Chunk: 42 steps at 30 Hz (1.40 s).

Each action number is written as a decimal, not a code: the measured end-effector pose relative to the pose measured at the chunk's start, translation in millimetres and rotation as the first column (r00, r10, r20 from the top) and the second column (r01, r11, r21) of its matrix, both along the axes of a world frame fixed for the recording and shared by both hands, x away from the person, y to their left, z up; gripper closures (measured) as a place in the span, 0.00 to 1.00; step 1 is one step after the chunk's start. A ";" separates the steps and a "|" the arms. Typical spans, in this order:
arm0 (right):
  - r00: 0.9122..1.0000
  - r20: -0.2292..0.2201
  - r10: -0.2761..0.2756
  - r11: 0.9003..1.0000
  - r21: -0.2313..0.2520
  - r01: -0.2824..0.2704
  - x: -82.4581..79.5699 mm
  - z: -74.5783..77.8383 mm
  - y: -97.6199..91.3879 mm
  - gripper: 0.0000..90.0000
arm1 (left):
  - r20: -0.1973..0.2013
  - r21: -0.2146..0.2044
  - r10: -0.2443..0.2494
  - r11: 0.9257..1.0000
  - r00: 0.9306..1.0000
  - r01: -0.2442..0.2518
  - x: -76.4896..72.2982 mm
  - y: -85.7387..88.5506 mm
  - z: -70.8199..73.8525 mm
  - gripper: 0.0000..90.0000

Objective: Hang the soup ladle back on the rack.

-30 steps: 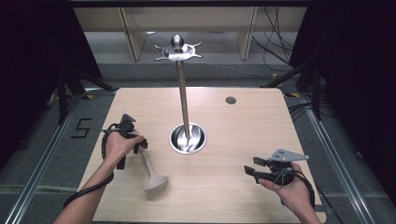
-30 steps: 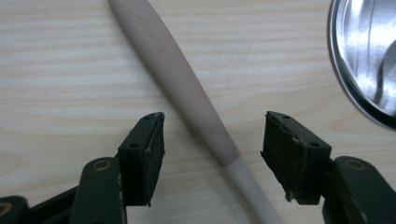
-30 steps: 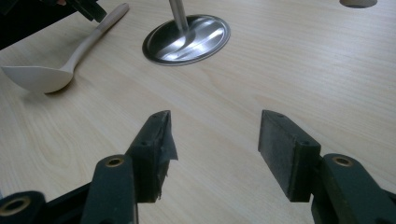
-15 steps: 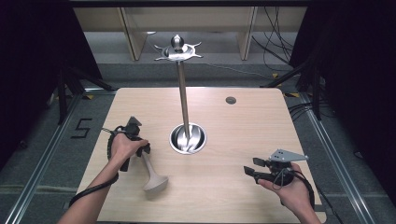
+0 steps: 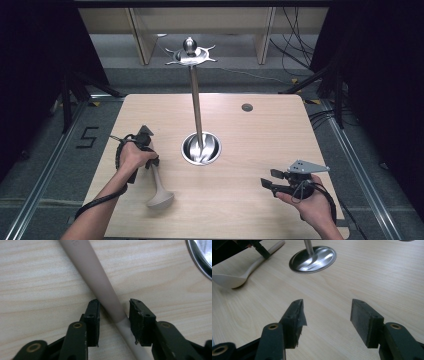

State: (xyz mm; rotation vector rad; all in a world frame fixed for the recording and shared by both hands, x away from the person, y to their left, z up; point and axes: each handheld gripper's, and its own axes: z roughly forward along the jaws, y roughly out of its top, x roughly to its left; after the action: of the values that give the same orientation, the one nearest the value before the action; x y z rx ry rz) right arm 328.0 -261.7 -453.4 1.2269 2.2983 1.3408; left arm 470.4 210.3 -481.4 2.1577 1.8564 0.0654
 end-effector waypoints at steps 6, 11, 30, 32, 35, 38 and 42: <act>1.000 -0.002 0.002 1.000 0.001 -0.002 0.0 0.1 -0.4 0.50 | -0.012 0.026 -0.049 0.998 0.999 0.049 -4.5 -2.5 1.2 0.83; 1.000 0.013 0.003 1.000 -0.002 -0.003 0.5 -0.5 -0.2 0.50 | -0.007 0.039 -0.105 0.994 0.994 0.105 -5.2 -0.5 1.4 0.83; 0.999 0.038 0.008 1.000 -0.020 -0.008 2.0 -1.0 -3.4 0.49 | 0.073 0.006 -0.146 0.989 0.987 0.146 -17.0 11.5 1.4 0.84; 0.999 0.044 0.007 1.000 -0.028 -0.006 2.2 -1.0 -3.7 0.49 | 0.117 -0.025 -0.146 0.988 0.982 0.150 -24.1 17.8 5.4 0.84; 0.999 0.039 0.013 1.000 -0.024 -0.012 2.4 -1.2 -2.6 0.49 | 0.185 -0.071 -0.110 0.990 0.977 0.125 -37.7 22.6 15.9 0.84; 0.999 0.043 0.010 1.000 -0.026 -0.009 2.0 -0.9 -2.1 0.49 | 0.294 -0.097 -0.139 0.980 0.946 0.174 -52.0 30.0 26.4 0.84; 1.000 0.012 -0.001 1.000 -0.011 0.001 0.3 -0.8 -1.2 0.49 | 0.436 -0.111 -0.163 0.966 0.885 0.233 -77.8 36.0 37.6 0.84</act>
State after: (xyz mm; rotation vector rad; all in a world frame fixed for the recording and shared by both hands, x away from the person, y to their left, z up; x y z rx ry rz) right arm 328.3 -262.9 -454.2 1.2133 2.2942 1.3298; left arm 392.7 246.3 -443.8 2.0120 1.3433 0.3050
